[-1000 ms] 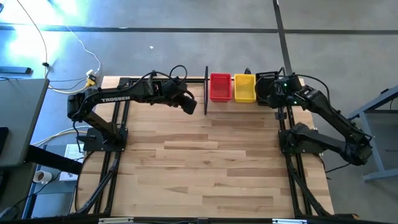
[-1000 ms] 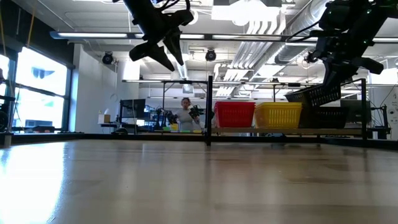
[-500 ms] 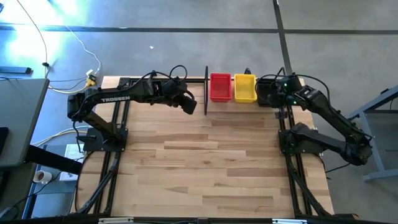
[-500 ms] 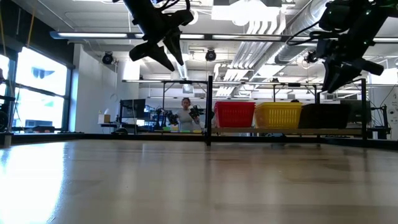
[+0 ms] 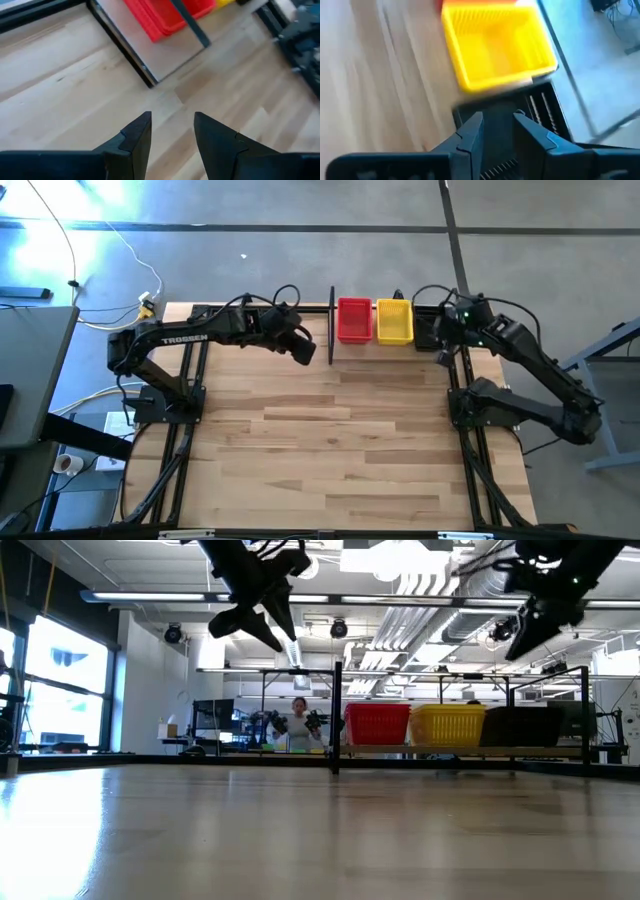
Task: Stack baskets on shelf by color
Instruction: Return to Home Position
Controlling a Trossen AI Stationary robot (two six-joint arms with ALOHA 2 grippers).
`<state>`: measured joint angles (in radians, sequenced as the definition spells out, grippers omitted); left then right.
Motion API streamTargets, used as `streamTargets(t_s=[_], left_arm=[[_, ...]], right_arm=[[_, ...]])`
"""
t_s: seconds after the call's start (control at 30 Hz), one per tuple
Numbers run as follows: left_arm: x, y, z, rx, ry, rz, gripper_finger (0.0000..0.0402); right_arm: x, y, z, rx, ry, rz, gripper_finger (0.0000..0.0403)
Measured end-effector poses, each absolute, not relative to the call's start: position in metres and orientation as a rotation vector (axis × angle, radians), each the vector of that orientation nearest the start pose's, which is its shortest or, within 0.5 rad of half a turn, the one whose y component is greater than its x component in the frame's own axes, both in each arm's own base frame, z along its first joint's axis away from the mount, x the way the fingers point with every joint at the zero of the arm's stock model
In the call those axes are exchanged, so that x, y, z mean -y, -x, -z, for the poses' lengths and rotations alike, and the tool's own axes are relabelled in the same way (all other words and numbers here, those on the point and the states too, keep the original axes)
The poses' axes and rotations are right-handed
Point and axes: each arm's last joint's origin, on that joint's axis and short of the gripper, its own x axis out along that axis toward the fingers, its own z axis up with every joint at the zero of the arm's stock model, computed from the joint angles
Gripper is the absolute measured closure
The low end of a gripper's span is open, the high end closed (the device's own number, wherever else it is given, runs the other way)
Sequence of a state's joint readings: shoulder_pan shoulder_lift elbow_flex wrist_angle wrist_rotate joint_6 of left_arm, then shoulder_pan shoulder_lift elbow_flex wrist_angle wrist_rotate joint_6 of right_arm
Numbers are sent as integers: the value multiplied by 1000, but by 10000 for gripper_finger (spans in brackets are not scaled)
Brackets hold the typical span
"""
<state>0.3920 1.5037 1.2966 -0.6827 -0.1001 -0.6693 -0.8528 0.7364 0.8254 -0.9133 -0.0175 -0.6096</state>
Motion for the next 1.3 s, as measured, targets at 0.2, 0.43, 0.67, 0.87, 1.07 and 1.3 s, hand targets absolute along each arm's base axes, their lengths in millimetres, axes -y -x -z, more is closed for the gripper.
streamTargets(t_s=[0.2,0.43,0.67,0.87,1.07,1.3], left_arm=[[-112,-285,-314,-674,736,-686,264],[-86,-272,-339,-627,605,-584,264],[-59,-254,-354,-570,463,-579,264],[-36,-227,-336,-569,454,-518,264],[-16,-198,-314,-461,437,-382,264],[-1,-162,-281,-336,375,-259,264]], right_arm=[[89,-102,-311,-693,-31,513,313],[79,-125,-330,-439,-80,433,313],[66,-141,-345,-258,-112,360,313],[56,-146,-347,-207,-229,405,313],[46,-151,-356,-84,-374,383,313],[36,-155,-373,87,-469,279,313]])
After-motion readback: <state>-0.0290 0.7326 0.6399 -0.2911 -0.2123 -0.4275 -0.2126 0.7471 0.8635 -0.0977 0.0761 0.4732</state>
